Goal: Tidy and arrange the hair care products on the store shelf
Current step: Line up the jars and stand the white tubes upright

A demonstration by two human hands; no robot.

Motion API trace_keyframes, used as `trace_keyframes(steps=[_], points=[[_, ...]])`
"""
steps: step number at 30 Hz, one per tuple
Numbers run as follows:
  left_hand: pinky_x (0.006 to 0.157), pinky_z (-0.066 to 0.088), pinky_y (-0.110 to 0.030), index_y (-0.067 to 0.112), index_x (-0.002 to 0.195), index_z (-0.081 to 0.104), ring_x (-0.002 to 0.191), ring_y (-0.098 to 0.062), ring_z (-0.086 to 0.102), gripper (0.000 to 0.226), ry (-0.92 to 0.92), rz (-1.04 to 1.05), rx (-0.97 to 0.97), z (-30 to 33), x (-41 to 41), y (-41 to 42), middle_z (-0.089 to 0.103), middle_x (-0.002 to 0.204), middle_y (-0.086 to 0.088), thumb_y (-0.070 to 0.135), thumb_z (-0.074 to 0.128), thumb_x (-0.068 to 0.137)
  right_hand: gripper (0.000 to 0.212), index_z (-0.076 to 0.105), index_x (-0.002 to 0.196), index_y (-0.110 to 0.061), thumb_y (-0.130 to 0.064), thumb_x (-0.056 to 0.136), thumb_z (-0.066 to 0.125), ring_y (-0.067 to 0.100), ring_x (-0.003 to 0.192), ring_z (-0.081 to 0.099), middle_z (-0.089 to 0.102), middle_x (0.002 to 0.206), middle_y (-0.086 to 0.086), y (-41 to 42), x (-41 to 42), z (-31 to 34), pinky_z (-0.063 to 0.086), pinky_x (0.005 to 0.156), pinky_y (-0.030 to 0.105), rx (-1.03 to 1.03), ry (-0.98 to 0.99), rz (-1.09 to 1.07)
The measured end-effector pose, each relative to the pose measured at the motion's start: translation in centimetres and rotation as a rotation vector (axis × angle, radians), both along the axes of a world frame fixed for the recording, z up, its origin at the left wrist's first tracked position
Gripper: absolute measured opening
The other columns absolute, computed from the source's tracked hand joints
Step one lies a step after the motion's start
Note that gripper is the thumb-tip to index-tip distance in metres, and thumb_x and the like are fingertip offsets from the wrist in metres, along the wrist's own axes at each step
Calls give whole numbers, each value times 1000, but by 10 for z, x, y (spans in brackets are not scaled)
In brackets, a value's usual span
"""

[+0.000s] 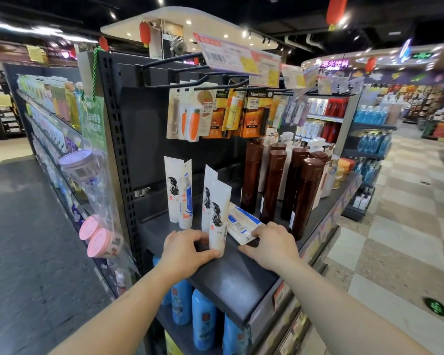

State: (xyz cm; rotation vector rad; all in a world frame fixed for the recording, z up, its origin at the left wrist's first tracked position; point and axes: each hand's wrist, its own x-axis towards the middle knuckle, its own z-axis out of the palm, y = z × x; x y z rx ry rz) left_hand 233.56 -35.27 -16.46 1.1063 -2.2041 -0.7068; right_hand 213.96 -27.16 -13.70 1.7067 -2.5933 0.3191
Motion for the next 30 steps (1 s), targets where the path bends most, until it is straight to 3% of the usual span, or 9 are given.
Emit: trace_keyframes(steps=[4, 8, 10, 12, 14, 18, 22, 27, 30], points=[[100, 41, -39, 43, 97, 69, 94, 0, 59, 28, 5, 44, 3, -3, -6, -2, 68, 92, 23, 50, 75, 71, 49, 68, 111, -24, -61, 82, 55, 22, 101, 52, 57, 108, 0, -1, 1, -4, 45, 80, 35, -58, 60, 23], [99, 42, -40, 50, 90, 62, 93, 0, 59, 25, 14, 54, 15, -1, -9, 2, 68, 90, 22, 50, 76, 70, 27, 73, 91, -19, -39, 85, 55, 23, 85, 53, 60, 91, 3, -5, 6, -1, 35, 67, 33, -103, 274, 132], [97, 44, -39, 52, 88, 62, 92, -1, 61, 27, 33, 67, 21, -2, -8, 4, 69, 89, 21, 52, 78, 66, 10, 71, 61, -20, -27, 68, 72, 22, 63, 52, 57, 66, 1, -7, 8, -2, 27, 57, 31, -132, 427, 174], [94, 47, -37, 44, 95, 67, 92, -1, 61, 39, 58, 104, 17, -5, -6, 6, 69, 91, 20, 54, 80, 60, 15, 66, 49, -20, -21, 57, 79, 22, 51, 49, 51, 54, -1, -6, 6, 0, 24, 51, 29, -198, 467, 189], [91, 49, -35, 34, 103, 68, 92, -2, 61, 50, 97, 139, 4, -6, -4, 8, 66, 93, 19, 53, 83, 59, 14, 69, 55, -20, -22, 68, 74, 22, 54, 50, 52, 58, -1, -3, 1, 3, 28, 50, 29, -262, 441, 221], [87, 49, -34, 30, 96, 67, 91, -4, 57, 43, 172, 173, -58, -1, 0, 14, 60, 89, 20, 45, 85, 61, 25, 66, 79, -13, -23, 92, 46, 23, 67, 56, 57, 78, 2, 12, -4, 10, 48, 59, 39, -426, 158, 237], [86, 46, -29, 30, 95, 66, 96, -4, 54, 36, 214, 157, -79, 8, 0, 19, 60, 93, 20, 39, 84, 65, 17, 52, 92, -15, -23, 101, 39, 21, 66, 53, 53, 82, -2, 29, -7, 17, 46, 61, 40, -515, -151, 191], [80, 38, -12, 30, 95, 65, 96, 1, 53, 36, 269, 104, -82, 19, -10, 30, 61, 95, 17, 36, 85, 66, 20, 48, 97, -19, -30, 102, 32, 21, 70, 55, 57, 84, -4, 45, -14, 35, 41, 61, 37, -585, -174, 129], [82, 40, -16, 34, 94, 63, 97, -1, 54, 37, 285, 84, -78, 19, -17, 34, 62, 97, 16, 39, 85, 64, 20, 49, 101, -18, -29, 103, 32, 20, 72, 53, 55, 86, -7, 48, -21, 45, 35, 61, 33, -608, -120, 116]])
